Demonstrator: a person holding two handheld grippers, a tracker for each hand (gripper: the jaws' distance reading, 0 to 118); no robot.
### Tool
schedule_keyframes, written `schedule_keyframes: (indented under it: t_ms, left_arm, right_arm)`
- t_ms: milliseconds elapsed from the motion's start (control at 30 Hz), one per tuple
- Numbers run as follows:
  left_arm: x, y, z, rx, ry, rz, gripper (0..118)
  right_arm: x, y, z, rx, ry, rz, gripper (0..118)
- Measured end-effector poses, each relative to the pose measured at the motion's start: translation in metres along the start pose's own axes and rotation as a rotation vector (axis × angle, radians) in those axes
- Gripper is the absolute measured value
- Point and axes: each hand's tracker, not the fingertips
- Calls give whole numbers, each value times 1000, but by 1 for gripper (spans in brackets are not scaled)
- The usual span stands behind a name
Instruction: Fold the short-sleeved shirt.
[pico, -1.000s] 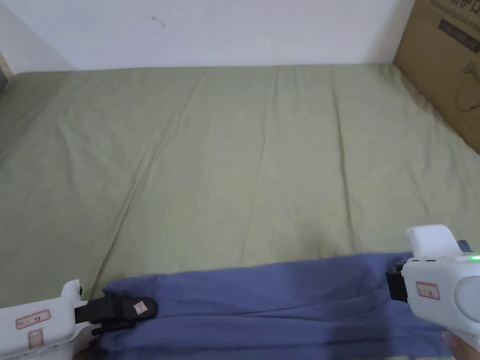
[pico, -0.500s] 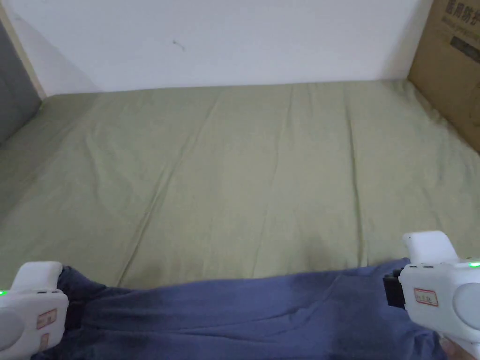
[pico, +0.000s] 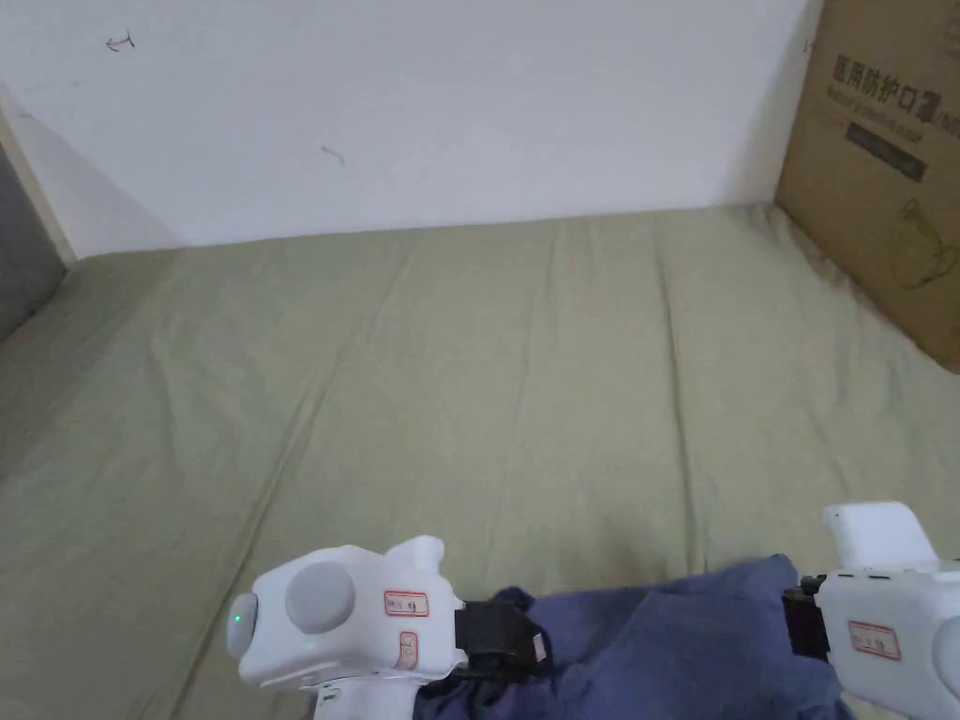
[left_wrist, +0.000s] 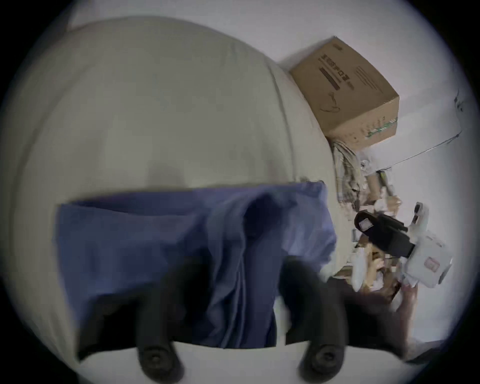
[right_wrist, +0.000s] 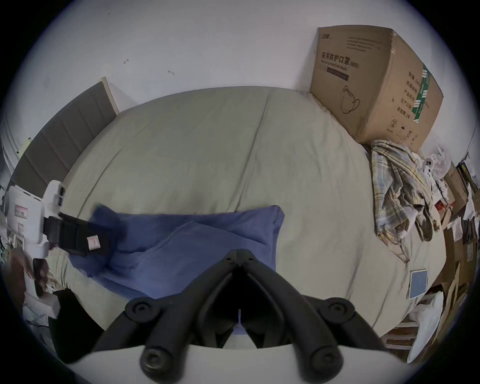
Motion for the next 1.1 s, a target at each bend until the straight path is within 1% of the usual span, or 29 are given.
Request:
schedule_keyframes:
  t_ms: [33, 67, 100, 133, 200, 233, 267, 300, 333, 367, 400, 433, 467, 567, 600, 667, 733, 800, 833, 867, 900, 933, 1033, 1100]
  left_arm:
    - [2, -1, -6, -13, -57, 18, 103]
    - [5, -4, -5, 11, -128, 38, 118]
    - [6, -5, 0, 52, -172, 35, 118]
    - [-6, -1, 1, 62, -198, 33, 117]
    - [-6, -1, 18, 110, -165, -7, 117]
    - [-7, -1, 29, 146, -113, -41, 117]
    - [-4, -5, 46, 165, -55, -83, 114]
    - [-5, -6, 56, 175, 2, -129, 99]
    - [-7, -7, 62, 186, 36, -156, 67]
    - [-9, -8, 65, 177, 75, -176, 23]
    - [-4, -11, 63, 152, 122, -201, 1]
    - [-6, -12, 60, 153, 164, -211, 1]
    - [-9, -12, 52, 110, 143, -215, 1]
    - [-11, -14, 19, 23, 86, -158, 1]
    - [-12, -14, 6, -4, 46, -134, 1]
    - [-2, -20, -10, -34, 14, -108, 1]
    - [-3, -21, -35, -73, -35, -77, 0]
    - [-12, -19, -52, -88, -44, -53, 0]
    - [-15, -20, -56, -84, -90, -20, 0]
    - [-19, -21, -56, -79, -147, 35, 0]
    - [-20, -23, -55, -80, -160, 71, 0]
    - [-24, -23, -50, -77, -169, 78, 0]
    - [-32, -29, -19, -57, -188, 39, 1]
    - [-47, -30, 24, 20, -195, 5, 1]
  right_arm:
    - [1, -1, 1, 1, 0, -4, 0]
    - [3, -2, 1, 2, 1, -10, 0]
    - [5, -2, 1, 3, 3, -17, 0]
    - [6, -3, 0, 2, 6, -22, 0]
    - [7, -5, -1, 1, 8, -26, 0]
    - [8, -6, -2, 1, 8, -27, 0]
    - [8, -6, -3, 1, 8, -27, 0]
    - [9, -6, -4, 1, 9, -29, 0]
    - [10, -6, -4, 2, 10, -31, 0]
    - [11, -6, -5, 2, 12, -33, 0]
    - [11, -6, -6, 2, 14, -34, 0]
    - [10, -6, -5, 2, 14, -34, 0]
    - [11, -6, -5, 3, 14, -35, 0]
    - [13, -7, -7, 4, 19, -43, 0]
    - [13, -7, -8, 2, 19, -44, 0]
    - [14, -8, -8, -2, 15, -40, 0]
    - [14, -8, -7, -6, 11, -35, 0]
    - [15, -8, -7, -7, 5, -34, 0]
    - [16, -8, -8, -8, 1, -35, 0]
    - [17, -8, -8, -8, 0, -40, 0]
    - [18, -8, -8, -8, 2, -44, 0]
    - [18, -8, -8, -8, 3, -45, 0]
    - [18, -7, -7, -4, -2, -36, 0]
    - [18, -5, -8, 3, 1, -34, 0]
